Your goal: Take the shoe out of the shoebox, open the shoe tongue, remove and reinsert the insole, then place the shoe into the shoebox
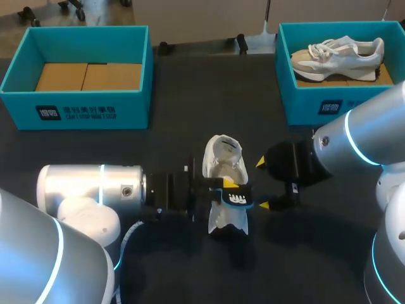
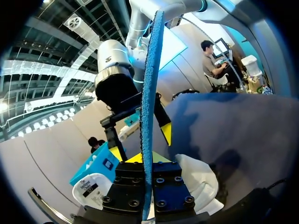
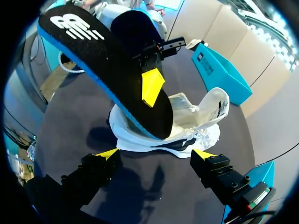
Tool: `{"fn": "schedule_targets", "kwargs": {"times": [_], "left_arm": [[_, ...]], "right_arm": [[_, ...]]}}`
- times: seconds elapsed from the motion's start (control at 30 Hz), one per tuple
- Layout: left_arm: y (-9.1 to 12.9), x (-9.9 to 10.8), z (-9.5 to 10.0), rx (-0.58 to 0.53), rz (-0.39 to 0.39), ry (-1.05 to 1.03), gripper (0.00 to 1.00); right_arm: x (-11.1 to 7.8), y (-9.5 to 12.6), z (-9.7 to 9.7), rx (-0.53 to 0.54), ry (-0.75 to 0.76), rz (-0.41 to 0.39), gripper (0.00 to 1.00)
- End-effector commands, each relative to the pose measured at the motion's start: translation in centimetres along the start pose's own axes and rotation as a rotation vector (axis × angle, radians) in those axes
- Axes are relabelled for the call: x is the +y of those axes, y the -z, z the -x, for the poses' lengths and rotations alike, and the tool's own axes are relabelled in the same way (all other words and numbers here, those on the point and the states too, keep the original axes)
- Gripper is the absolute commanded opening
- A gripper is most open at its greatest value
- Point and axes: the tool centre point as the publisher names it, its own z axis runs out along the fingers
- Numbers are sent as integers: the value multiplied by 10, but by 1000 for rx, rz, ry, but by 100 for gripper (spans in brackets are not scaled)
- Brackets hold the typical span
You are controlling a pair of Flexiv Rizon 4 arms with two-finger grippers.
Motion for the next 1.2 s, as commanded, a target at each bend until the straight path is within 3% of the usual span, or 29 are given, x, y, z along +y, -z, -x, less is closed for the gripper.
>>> {"fn": "schedule_targets", "kwargs": {"times": [0.03, 0.37, 0.93, 1.2], "left_arm": [[-2, 4, -2, 10, 7, 5, 0], [-2, 15, -10, 22, 35, 14, 0], [-11, 39, -3, 20, 77, 0, 0], [-6, 46, -2, 17, 106, 6, 0]], "right_arm": [[0, 0, -1, -1, 1, 3, 100], [0, 0, -1, -1, 1, 3, 100], [0, 0, -1, -1, 1, 3, 100], [0, 0, -1, -1, 1, 3, 100]]}}
